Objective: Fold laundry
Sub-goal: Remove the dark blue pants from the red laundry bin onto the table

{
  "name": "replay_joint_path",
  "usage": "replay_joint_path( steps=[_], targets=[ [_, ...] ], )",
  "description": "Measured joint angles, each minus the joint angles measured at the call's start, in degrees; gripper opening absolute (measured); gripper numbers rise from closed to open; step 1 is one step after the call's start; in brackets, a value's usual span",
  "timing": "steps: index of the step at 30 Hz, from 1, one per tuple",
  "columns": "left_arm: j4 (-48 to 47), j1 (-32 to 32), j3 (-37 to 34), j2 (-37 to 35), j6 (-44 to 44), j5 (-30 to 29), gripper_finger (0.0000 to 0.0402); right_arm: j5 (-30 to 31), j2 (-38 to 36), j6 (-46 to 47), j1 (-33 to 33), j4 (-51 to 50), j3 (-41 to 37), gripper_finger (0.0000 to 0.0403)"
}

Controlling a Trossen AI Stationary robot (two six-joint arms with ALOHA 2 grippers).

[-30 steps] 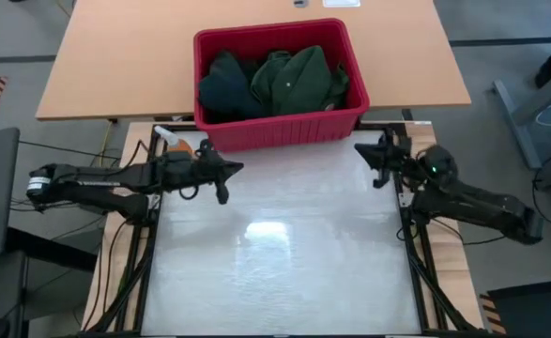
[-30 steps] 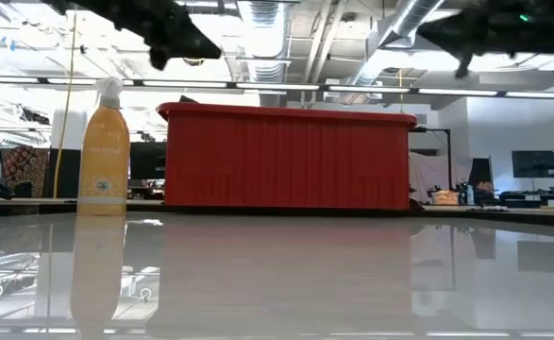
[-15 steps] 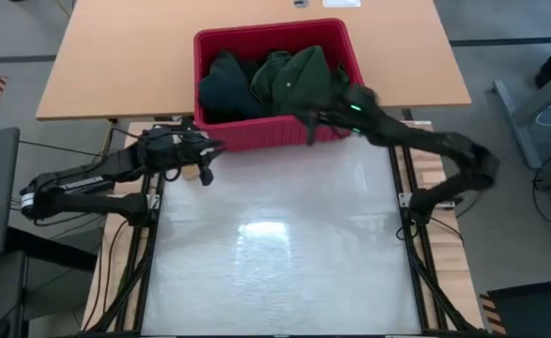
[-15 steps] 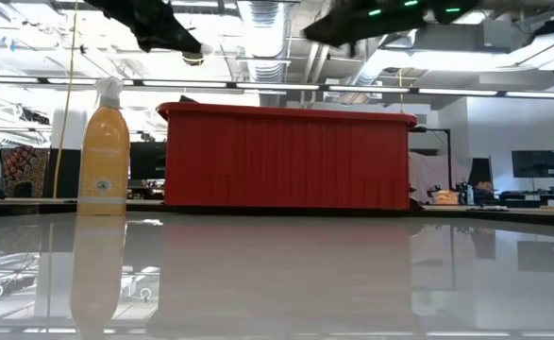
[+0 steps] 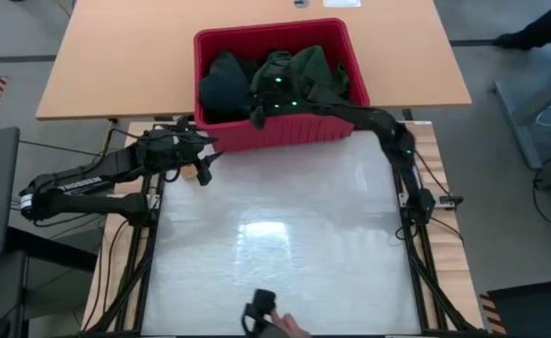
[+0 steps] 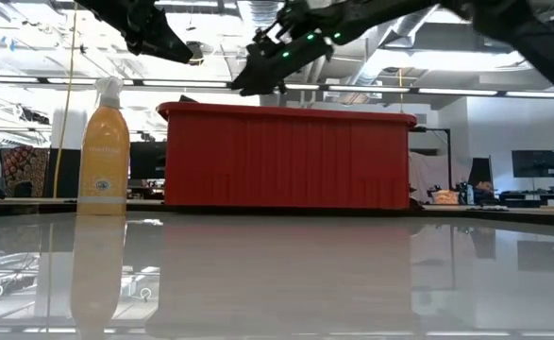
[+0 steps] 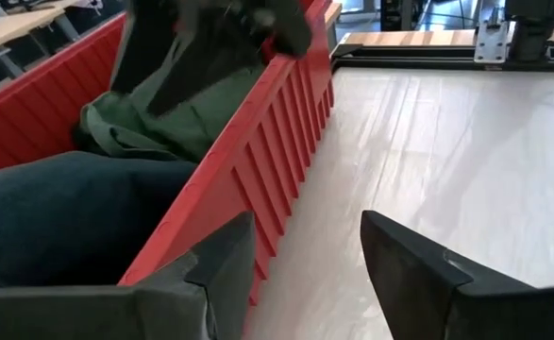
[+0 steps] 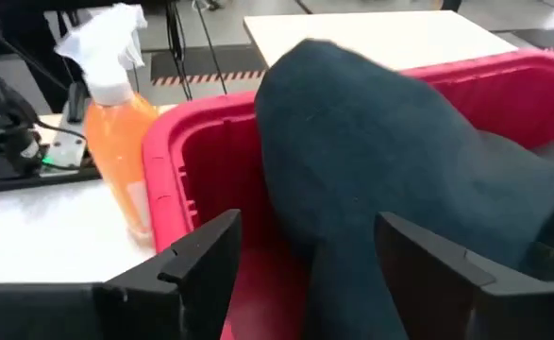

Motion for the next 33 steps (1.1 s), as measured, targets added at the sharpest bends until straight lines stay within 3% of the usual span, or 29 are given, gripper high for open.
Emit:
replay_joint_path(
  steps=[8, 17, 23, 29, 33],
  targets=[
    [-1.36, 0.00, 0.00, 0.00, -2.43, -0.15, 0.0185, -0.01, 10.35, -3.77, 1.06, -7.46, 13.32, 0.0272],
    [-2.58, 0.00, -0.04, 0.02, -4.08, -0.13, 0.0185, 10.51, 10.89, -9.51, 1.11, -5.58, 13.05, 0.0272],
    [-2.58, -0.02, -0.04, 0.09, -4.53, 0.07, 0.0185, 9.28, 12.21, -11.66, 0.94, -4.57, 13.14, 0.0272],
    [-2.54, -0.17, -0.04, 0.11, -5.43, 0.13, 0.0185, 5.65, 15.23, -6.89, 0.18, -3.15, 13.34, 0.0271],
    [-2.45, -0.30, -0.06, 0.11, -5.89, 0.87, 0.0185, 5.88, 15.91, -3.76, -0.14, -2.87, 13.27, 0.0238]
  ],
)
